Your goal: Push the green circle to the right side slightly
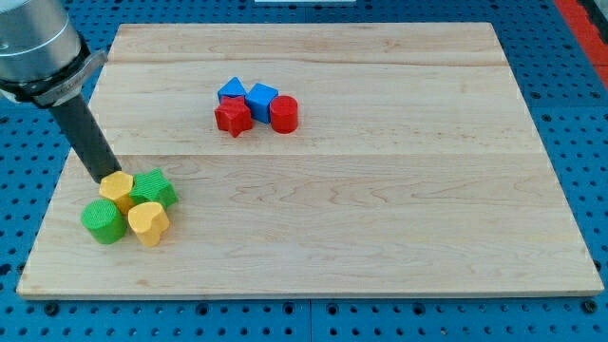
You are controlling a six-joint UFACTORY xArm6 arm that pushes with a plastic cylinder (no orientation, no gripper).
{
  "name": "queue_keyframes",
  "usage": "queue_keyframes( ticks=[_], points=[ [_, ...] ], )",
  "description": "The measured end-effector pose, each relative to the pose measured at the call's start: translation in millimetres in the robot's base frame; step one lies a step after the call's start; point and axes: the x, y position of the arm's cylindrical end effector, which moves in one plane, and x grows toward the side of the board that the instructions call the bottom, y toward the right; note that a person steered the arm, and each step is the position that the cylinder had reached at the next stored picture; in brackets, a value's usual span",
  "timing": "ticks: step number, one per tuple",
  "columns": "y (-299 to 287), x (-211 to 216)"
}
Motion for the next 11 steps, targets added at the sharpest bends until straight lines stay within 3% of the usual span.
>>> queue_keyframes(
  ticks=[2, 4, 11],
  points=[
    [-34.5, 16.6],
    [-26.5, 59.0],
    [14.6, 56.0]
  ],
)
